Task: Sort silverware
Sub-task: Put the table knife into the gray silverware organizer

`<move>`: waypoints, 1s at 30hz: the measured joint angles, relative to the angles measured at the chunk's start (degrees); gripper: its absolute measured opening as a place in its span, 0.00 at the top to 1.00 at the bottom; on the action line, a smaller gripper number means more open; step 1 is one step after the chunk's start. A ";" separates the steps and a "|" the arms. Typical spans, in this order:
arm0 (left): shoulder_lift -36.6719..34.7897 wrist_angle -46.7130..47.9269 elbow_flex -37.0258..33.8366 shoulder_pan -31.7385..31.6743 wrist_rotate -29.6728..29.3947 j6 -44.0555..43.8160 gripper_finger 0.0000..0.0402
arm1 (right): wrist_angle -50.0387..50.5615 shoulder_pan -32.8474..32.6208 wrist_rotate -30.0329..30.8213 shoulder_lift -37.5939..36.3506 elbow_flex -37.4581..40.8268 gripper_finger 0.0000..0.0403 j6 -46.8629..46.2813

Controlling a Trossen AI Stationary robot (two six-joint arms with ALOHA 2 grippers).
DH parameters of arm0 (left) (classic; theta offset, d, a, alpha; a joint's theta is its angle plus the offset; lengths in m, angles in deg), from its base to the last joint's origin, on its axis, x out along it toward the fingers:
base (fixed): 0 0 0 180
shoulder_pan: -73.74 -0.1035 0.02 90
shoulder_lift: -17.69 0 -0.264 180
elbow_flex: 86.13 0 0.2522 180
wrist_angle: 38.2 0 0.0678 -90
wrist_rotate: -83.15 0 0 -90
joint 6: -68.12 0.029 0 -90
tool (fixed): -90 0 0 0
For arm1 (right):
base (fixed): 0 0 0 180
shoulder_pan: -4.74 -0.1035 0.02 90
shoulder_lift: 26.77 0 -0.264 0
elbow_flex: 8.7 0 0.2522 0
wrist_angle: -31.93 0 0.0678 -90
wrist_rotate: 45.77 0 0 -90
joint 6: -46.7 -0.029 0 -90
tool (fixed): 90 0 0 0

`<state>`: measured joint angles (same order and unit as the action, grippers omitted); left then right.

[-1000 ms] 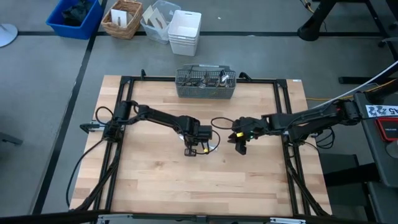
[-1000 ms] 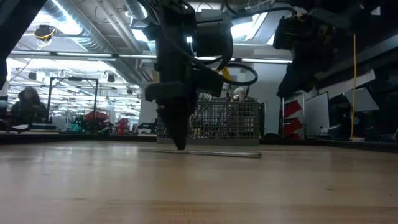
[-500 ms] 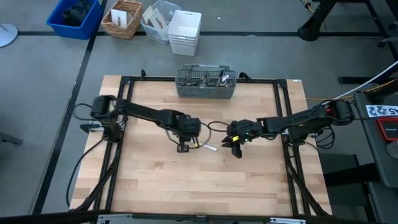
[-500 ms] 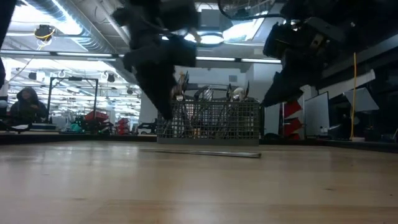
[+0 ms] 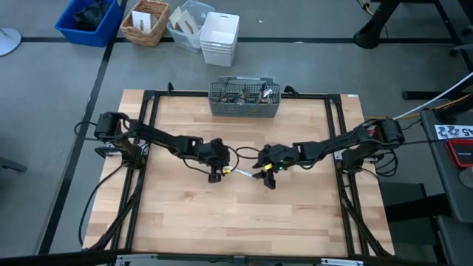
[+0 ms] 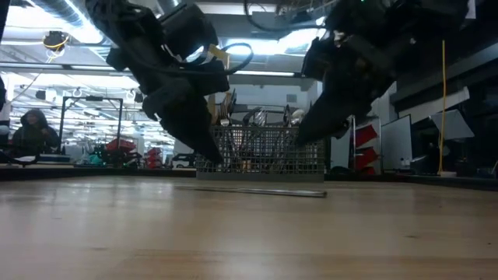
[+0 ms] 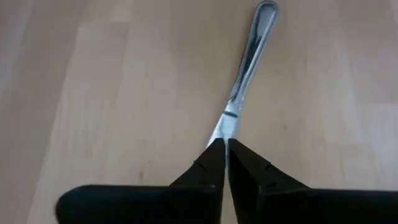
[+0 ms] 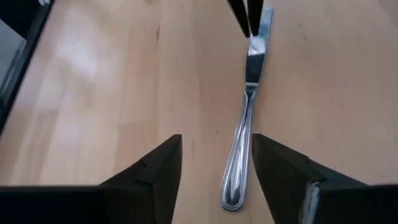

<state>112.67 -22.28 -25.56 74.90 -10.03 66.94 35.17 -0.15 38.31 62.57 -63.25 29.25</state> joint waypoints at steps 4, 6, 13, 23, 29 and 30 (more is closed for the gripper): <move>0.17 -0.38 0.00 0.04 0.00 -0.17 0.89 | 0.06 -0.02 0.14 3.75 -1.43 0.50 0.00; 0.17 -0.36 0.00 0.19 0.00 -0.19 0.84 | 0.12 -0.02 0.14 5.44 -1.96 0.50 0.00; 0.19 -1.47 0.00 0.96 0.01 -0.33 0.74 | 0.21 -0.02 3.08 10.56 -4.85 0.50 1.68; 0.21 -1.02 -0.33 2.93 0.02 -0.54 0.73 | 0.00 -0.02 9.43 15.23 -11.81 0.50 7.02; 0.01 0.81 -0.35 3.93 0.02 -0.60 0.73 | 4.07 0.02 9.41 19.39 -17.35 0.50 7.67; 0.01 1.74 -0.35 4.15 0.00 -1.15 0.73 | 5.62 0.02 9.42 20.07 -18.55 0.50 7.67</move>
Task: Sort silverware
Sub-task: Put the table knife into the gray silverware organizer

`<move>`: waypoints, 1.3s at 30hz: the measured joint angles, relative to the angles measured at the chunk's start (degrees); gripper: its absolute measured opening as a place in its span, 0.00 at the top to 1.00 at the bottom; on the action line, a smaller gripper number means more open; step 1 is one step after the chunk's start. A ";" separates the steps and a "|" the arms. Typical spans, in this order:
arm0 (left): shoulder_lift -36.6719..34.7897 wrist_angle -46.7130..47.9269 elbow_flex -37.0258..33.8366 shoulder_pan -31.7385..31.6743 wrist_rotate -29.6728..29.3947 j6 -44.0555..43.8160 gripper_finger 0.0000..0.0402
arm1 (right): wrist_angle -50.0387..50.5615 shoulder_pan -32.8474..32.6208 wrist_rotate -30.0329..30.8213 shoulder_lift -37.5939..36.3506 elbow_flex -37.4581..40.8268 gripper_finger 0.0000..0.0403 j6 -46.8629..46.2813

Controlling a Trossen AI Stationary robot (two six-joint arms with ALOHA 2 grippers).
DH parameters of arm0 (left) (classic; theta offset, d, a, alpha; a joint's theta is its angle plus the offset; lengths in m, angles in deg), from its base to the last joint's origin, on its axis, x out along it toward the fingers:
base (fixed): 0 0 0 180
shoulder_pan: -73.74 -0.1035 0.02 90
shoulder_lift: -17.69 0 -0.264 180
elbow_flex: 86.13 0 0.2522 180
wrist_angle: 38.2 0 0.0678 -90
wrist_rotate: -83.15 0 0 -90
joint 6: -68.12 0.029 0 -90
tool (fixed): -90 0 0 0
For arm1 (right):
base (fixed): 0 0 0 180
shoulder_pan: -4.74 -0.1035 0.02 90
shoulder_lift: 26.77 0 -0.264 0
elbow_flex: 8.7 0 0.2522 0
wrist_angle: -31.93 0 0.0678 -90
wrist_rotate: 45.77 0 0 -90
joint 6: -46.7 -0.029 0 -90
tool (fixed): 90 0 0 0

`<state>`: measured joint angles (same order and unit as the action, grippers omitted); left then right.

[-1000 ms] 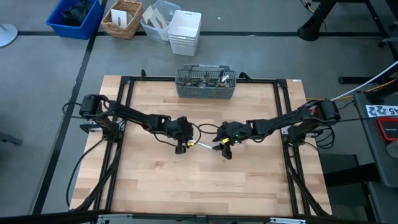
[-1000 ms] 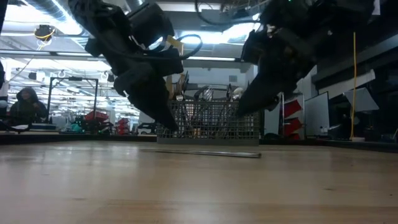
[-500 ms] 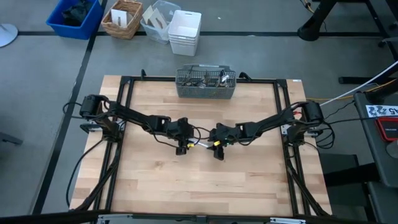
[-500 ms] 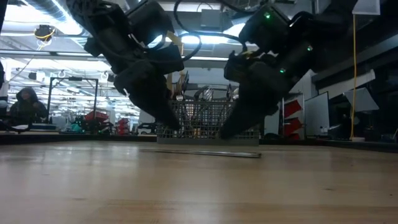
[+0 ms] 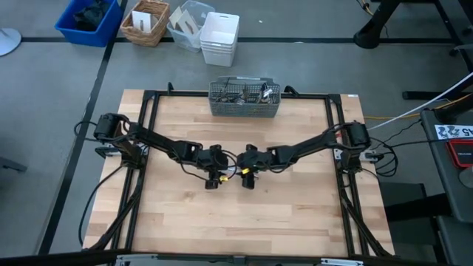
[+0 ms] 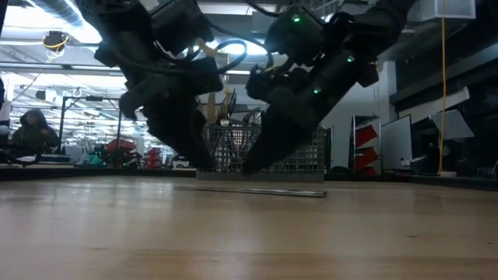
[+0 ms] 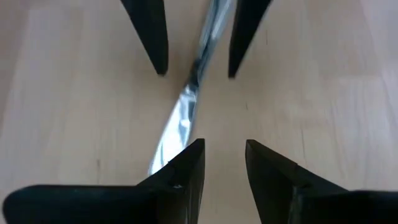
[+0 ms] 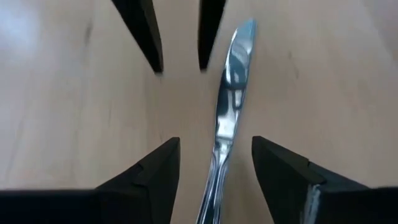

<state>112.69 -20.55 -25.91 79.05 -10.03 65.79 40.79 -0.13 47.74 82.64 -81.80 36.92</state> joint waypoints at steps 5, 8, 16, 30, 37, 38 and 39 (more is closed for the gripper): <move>-0.02 5.19 0.00 0.10 0.00 -3.11 0.73 | 6.53 0.00 -0.02 3.00 -4.56 0.50 0.00; -0.02 7.24 0.00 0.08 0.00 -5.03 0.73 | 7.46 0.05 0.07 4.43 -5.85 0.50 0.02; -0.09 9.32 -0.02 0.91 0.00 -6.52 0.73 | 8.39 0.92 2.04 5.19 -6.31 0.59 -0.25; -0.09 9.74 -0.02 3.97 0.01 -7.03 0.73 | 11.82 2.32 -2.19 6.38 -6.61 0.81 -1.81; -0.09 11.28 -0.02 4.19 0.00 -10.57 0.73 | 12.29 2.33 -2.56 6.49 -7.75 0.89 -1.92; -0.09 11.39 -0.02 4.19 0.00 -10.92 0.73 | 12.53 2.32 -2.62 6.51 -8.00 0.89 -1.92; -0.09 11.39 -0.02 4.19 0.00 -11.06 0.73 | 12.90 2.32 -2.63 6.55 -8.34 0.89 -1.92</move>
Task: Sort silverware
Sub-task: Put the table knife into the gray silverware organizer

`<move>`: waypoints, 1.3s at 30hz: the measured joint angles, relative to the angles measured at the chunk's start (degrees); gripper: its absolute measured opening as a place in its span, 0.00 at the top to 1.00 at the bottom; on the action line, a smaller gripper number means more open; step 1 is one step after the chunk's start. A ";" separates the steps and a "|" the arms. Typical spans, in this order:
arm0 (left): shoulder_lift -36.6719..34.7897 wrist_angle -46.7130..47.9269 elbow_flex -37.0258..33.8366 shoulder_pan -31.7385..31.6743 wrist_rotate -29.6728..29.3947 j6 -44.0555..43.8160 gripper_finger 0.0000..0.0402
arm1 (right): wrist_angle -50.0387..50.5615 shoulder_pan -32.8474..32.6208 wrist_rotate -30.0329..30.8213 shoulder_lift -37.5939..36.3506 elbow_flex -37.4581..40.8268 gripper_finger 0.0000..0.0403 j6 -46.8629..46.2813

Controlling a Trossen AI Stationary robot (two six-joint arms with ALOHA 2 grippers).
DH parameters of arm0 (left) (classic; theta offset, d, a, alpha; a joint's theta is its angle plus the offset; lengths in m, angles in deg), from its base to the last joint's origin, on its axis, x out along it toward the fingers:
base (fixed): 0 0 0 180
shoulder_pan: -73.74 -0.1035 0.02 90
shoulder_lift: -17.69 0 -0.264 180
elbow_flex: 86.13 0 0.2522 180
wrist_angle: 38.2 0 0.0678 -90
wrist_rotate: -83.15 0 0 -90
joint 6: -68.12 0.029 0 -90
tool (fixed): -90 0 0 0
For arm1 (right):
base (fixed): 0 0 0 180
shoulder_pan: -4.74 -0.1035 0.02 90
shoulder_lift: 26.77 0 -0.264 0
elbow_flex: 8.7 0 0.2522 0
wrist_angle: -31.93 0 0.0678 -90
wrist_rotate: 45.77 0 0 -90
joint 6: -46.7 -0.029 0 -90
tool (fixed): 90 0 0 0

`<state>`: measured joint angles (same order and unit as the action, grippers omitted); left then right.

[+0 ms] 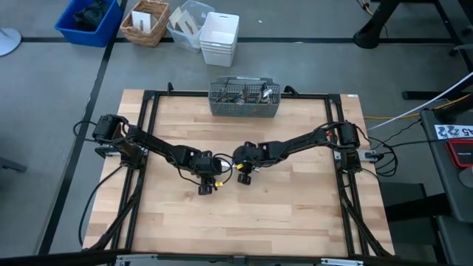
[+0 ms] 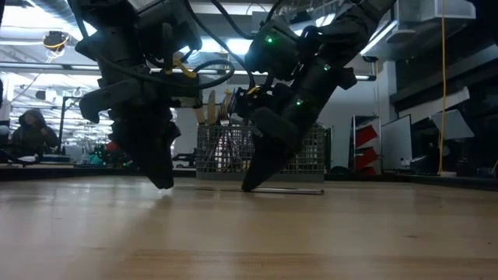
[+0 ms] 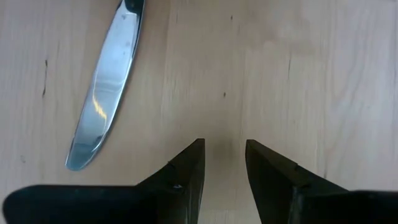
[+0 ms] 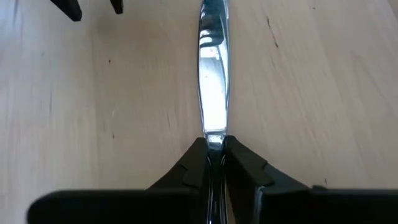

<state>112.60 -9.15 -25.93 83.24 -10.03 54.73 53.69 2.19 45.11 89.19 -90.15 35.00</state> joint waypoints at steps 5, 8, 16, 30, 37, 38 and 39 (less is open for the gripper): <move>-0.74 0.44 0.00 0.02 0.00 -0.06 0.73 | 0.47 0.00 -0.13 0.09 -0.69 0.89 0.00; -2.11 1.07 -0.04 0.08 0.00 -0.14 0.73 | 0.58 0.00 -0.23 0.09 -0.72 0.89 0.00; -10.43 1.55 -3.31 2.30 -0.68 -2.47 0.73 | 0.51 0.00 -0.38 0.01 -0.72 0.89 0.00; -27.84 3.43 -13.01 7.08 -8.51 -16.18 0.73 | 3.82 0.00 -0.77 0.34 -4.00 0.88 1.41; -28.20 3.71 -13.44 7.06 -8.66 -18.35 0.73 | 5.58 -0.11 -0.45 0.37 -6.67 0.88 3.02; -28.20 3.74 -13.44 7.06 -8.66 -18.35 0.73 | 5.69 -0.11 -0.41 0.35 -6.94 0.88 3.04; -28.20 3.64 -13.44 7.06 -8.67 -18.37 0.73 | 5.67 -0.11 -0.38 0.35 -7.14 0.88 3.04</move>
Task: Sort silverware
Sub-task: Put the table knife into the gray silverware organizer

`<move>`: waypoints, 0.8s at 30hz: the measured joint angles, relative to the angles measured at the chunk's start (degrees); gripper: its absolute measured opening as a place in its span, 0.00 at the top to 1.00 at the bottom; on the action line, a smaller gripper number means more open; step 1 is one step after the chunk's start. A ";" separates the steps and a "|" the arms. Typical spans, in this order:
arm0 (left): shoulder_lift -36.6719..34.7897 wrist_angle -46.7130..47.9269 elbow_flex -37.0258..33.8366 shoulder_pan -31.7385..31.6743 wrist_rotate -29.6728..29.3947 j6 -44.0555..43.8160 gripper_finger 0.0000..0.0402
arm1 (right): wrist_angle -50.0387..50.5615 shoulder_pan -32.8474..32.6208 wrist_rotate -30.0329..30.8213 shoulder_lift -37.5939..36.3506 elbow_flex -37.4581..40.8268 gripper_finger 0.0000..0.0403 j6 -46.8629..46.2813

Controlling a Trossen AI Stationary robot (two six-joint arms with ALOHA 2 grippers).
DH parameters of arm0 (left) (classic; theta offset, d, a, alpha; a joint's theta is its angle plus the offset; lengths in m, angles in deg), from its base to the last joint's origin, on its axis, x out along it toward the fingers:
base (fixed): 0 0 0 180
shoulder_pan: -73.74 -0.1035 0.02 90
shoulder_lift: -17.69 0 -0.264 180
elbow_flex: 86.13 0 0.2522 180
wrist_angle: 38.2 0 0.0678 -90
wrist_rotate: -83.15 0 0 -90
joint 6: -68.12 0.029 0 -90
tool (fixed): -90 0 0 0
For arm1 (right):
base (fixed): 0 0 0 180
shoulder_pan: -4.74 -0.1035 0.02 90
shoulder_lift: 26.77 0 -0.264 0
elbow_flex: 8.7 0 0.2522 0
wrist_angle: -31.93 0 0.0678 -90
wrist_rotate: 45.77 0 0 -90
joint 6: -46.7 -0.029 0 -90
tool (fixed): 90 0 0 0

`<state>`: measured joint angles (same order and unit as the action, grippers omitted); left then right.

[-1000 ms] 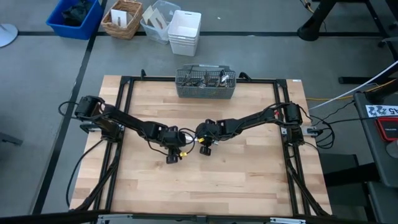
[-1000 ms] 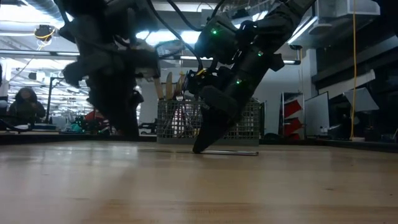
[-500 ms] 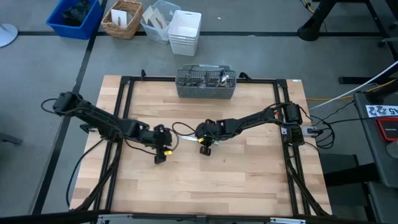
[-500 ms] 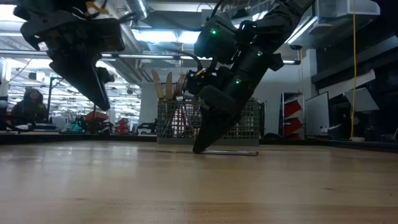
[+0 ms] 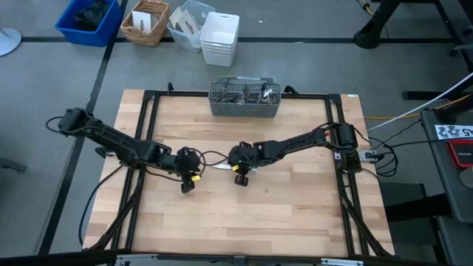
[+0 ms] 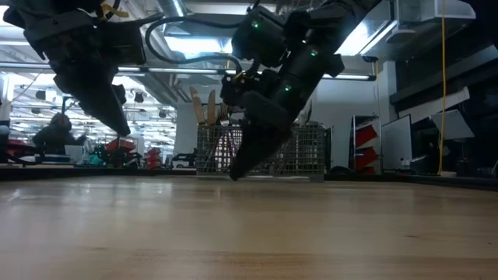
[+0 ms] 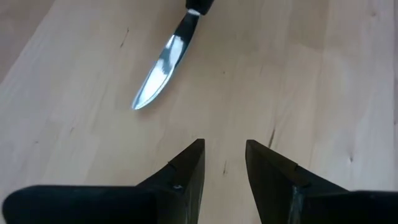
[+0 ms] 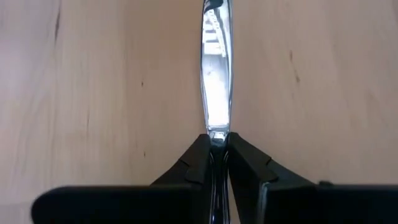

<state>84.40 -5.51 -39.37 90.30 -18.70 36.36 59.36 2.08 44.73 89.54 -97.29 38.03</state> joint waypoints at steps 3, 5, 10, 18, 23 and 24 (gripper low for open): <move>0.00 -0.60 0.00 0.00 -0.01 0.10 0.73 | 0.28 0.06 0.36 0.00 -0.88 0.88 0.15; -0.13 -1.60 0.00 0.09 -0.21 0.63 0.73 | 0.34 0.13 0.39 -0.04 -1.91 0.88 0.52; -3.00 -1.20 0.00 1.90 -4.49 1.33 0.73 | 1.54 0.50 0.45 -0.13 -5.23 0.88 2.78; -12.41 0.04 0.02 6.88 -9.63 -2.96 0.73 | 8.10 2.42 5.88 -0.33 -13.35 0.88 5.80; -16.96 0.12 0.04 8.81 -14.20 -7.71 0.73 | 11.27 4.20 8.79 -0.33 -18.48 0.88 9.25; -17.58 0.16 0.04 8.89 -14.92 -8.55 0.73 | 11.99 4.51 9.48 -0.33 -19.46 0.88 10.03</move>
<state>66.82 -5.35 -39.33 99.19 -33.63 27.81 71.35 6.60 54.21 89.21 -116.75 48.06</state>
